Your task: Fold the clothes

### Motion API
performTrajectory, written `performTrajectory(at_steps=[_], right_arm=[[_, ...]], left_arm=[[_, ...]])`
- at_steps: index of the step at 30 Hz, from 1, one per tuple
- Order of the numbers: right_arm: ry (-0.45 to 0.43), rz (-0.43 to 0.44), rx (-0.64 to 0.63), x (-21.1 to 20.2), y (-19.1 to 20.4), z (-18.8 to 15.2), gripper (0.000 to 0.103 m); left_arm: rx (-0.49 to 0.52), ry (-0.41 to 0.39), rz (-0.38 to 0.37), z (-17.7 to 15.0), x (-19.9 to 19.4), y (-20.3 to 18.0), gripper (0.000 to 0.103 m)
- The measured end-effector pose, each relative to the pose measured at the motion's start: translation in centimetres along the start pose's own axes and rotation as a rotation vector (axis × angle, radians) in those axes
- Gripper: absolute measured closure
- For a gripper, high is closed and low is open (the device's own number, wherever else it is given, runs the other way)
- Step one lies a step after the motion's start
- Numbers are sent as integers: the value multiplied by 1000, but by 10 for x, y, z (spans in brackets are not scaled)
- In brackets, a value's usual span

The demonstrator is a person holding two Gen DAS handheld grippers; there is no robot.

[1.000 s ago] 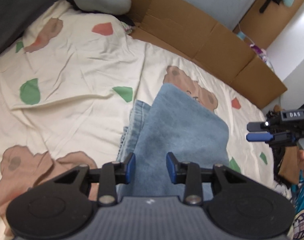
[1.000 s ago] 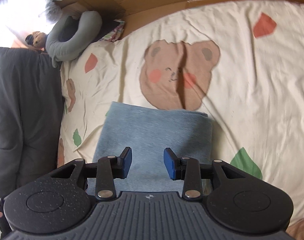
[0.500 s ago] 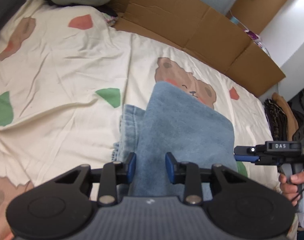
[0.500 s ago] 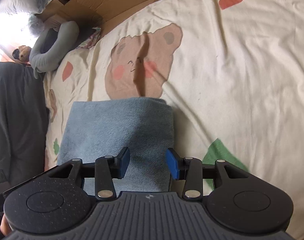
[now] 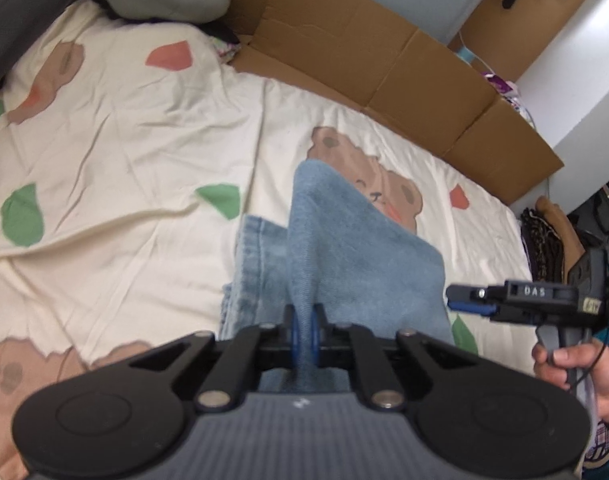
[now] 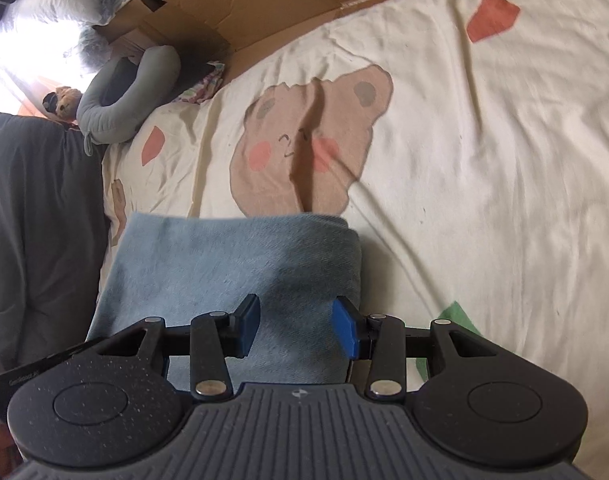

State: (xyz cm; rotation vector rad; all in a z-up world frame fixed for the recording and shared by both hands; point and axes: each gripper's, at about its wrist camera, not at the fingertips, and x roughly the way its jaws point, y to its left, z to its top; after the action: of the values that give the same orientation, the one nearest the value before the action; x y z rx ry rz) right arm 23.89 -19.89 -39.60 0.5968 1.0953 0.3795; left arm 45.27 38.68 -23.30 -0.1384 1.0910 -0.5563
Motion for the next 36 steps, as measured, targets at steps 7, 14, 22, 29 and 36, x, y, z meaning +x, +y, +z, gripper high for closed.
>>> performTrajectory(at_steps=[7,14,22,29,36], right_arm=[[-24,-57,-102,12,12,7,56],[-18,-108,-161,31,23,18,57],[3,-47,-43,27,0,18,56],[59,35,39,13,-16,-12,56],[126,67,145,10,-24,-48,56]], left_arm=[[-40,6,14,-16,6,17,97],[-28,25,36,-20,14,23,95],[-11,27,84,-22,7,22,64],[-83,35,14,-29,8,41,58],[-91,49,-42,-28,18,47,58]])
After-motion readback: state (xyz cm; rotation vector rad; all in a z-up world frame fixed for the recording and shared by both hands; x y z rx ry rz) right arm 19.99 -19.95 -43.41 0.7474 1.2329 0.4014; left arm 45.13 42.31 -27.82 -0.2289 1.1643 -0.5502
